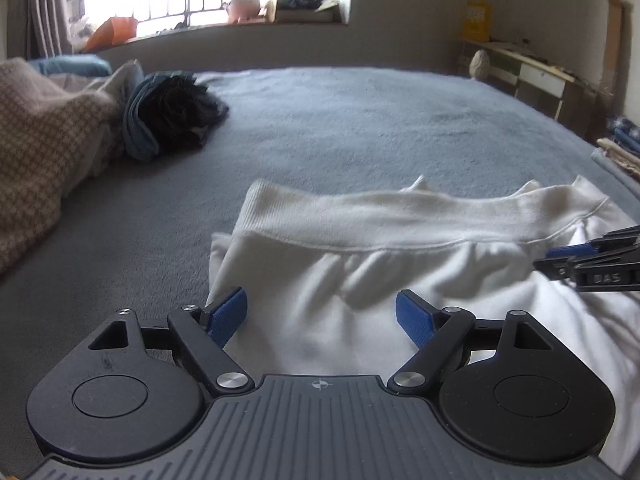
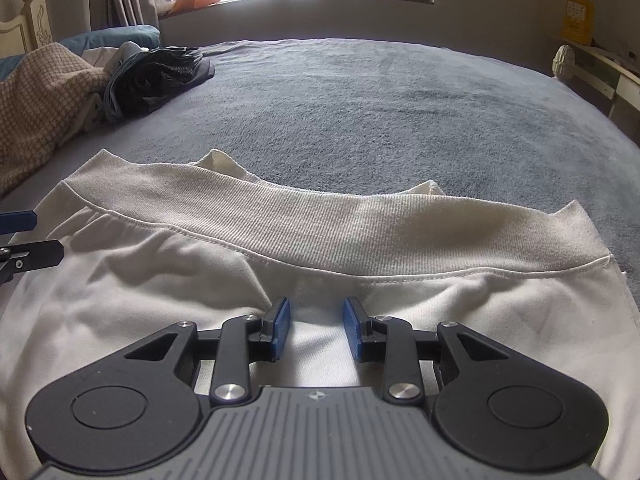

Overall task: Fold clothes
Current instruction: 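Lift both open grippers up from the ribbed band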

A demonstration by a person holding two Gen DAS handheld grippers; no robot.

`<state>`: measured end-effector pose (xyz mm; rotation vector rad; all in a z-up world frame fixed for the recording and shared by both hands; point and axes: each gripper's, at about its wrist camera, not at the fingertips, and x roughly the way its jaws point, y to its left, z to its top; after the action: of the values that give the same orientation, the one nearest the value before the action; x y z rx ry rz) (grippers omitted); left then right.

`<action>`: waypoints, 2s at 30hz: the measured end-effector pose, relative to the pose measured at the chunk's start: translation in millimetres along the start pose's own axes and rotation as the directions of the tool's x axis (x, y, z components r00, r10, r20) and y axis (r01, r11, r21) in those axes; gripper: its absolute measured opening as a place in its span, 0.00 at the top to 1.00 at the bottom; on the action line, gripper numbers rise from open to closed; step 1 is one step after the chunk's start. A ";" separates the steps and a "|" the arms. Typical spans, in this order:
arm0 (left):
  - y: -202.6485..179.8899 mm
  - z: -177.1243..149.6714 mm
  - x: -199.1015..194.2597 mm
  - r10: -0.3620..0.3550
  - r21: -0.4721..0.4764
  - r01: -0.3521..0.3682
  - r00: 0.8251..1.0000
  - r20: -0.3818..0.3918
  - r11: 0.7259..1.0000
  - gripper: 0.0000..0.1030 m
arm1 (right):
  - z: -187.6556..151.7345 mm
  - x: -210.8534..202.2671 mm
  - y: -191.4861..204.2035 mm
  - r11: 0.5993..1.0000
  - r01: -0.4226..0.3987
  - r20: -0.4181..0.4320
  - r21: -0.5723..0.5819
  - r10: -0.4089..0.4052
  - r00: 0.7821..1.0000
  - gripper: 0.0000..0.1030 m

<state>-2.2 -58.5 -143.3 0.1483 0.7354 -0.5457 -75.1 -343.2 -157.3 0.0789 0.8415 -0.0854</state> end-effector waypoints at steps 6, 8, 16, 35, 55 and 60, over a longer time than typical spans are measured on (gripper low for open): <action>10.8 -6.9 1.2 -0.030 -0.044 0.030 0.999 0.016 0.999 0.19 | -1.1 0.9 -1.6 1.000 0.002 0.009 0.019 -0.002 1.000 0.68; 15.4 -7.6 1.3 -0.049 -0.066 0.051 0.998 0.026 0.997 0.19 | -1.2 1.0 -3.3 1.000 -0.003 0.012 0.028 0.002 1.000 0.68; 16.3 9.1 -4.9 -0.057 -0.087 0.061 0.997 0.045 0.994 0.18 | -3.2 0.0 -4.7 0.998 -0.004 0.023 0.055 0.003 1.000 0.68; 6.4 23.8 29.1 -0.048 -0.091 0.051 0.998 0.032 0.995 0.12 | -3.2 -21.8 -18.3 0.993 -0.013 0.108 0.121 0.000 0.994 0.63; -2.2 28.9 -6.4 -0.041 -0.029 0.044 0.994 0.099 0.999 0.13 | 2.1 -53.6 -126.1 0.933 0.183 0.044 0.310 -0.207 0.977 0.63; -33.5 21.0 -14.9 -0.160 0.062 0.156 0.985 0.065 0.986 0.12 | 2.7 -48.1 -64.4 0.988 -0.083 0.066 0.133 0.075 0.995 0.63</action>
<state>-16.2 -87.4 -115.8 0.1235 0.6676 -0.7197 -112.0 -405.4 -121.8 0.2364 0.7706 -0.0703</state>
